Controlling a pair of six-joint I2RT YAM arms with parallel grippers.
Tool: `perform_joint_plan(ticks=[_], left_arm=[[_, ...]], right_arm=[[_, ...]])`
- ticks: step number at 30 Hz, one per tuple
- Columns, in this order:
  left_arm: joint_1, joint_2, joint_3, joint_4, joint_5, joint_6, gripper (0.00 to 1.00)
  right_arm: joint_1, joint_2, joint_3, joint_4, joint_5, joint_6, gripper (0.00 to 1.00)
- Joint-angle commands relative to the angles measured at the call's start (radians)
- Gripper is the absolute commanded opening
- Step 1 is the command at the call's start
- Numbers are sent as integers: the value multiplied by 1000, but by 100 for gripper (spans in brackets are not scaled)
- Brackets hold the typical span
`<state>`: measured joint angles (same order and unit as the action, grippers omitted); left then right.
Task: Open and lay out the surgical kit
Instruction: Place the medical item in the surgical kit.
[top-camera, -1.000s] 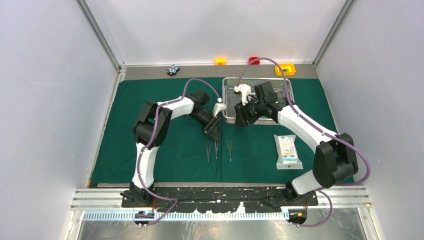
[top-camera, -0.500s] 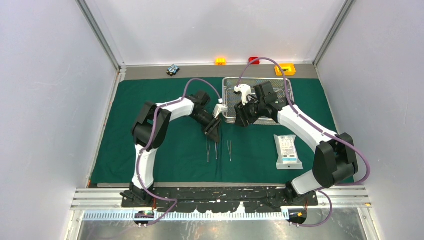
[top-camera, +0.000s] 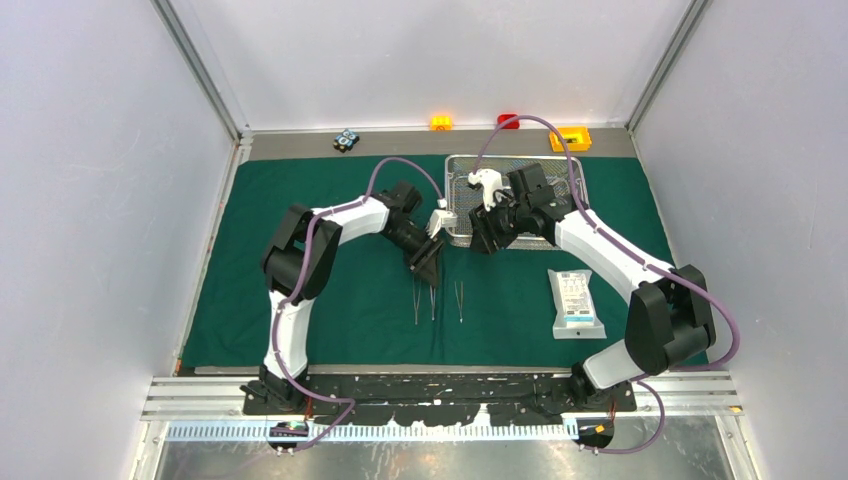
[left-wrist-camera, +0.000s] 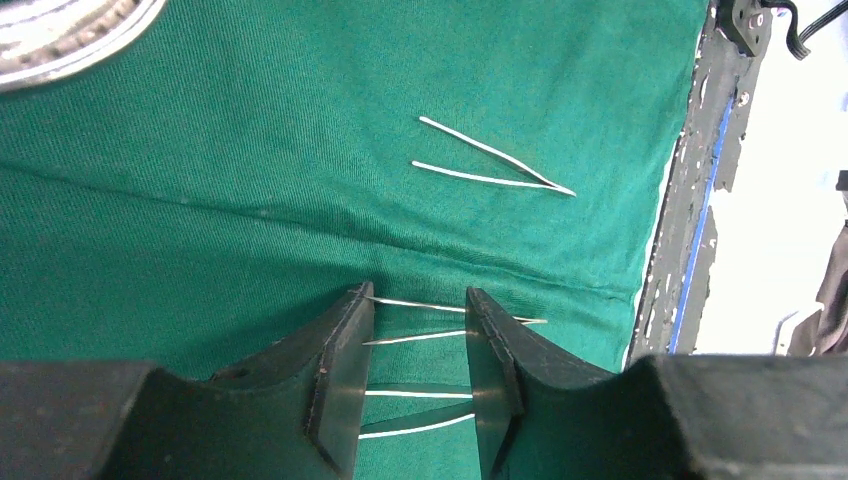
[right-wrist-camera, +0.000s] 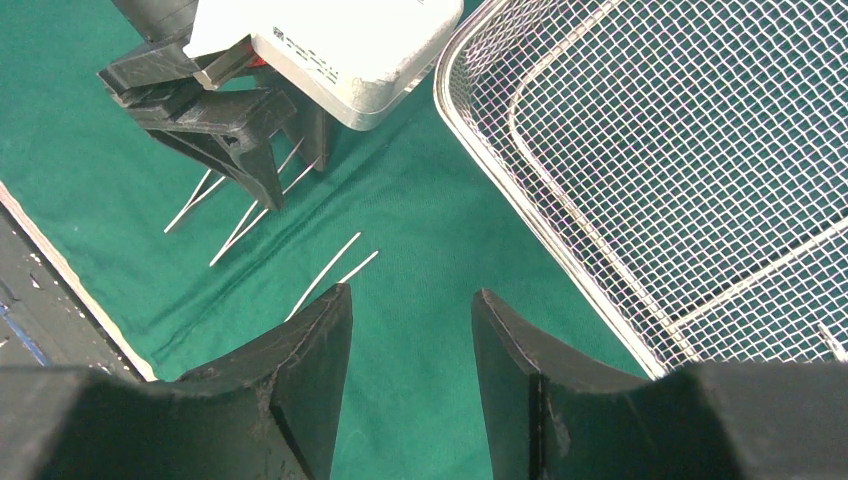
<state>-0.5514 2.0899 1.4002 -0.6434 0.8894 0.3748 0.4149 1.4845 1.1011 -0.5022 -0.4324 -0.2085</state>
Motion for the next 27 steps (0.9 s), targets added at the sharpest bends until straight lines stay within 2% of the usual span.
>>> perform_joint_plan(ticks=[1,27], left_arm=[[-13,-17,-23,-27,-61,-1,42],[-13,-23,51,-58,-124,34,47]], right_arm=[[-4,-3,11,18,-17,-16,52],[-4,6,13,16,-23,-15,52]])
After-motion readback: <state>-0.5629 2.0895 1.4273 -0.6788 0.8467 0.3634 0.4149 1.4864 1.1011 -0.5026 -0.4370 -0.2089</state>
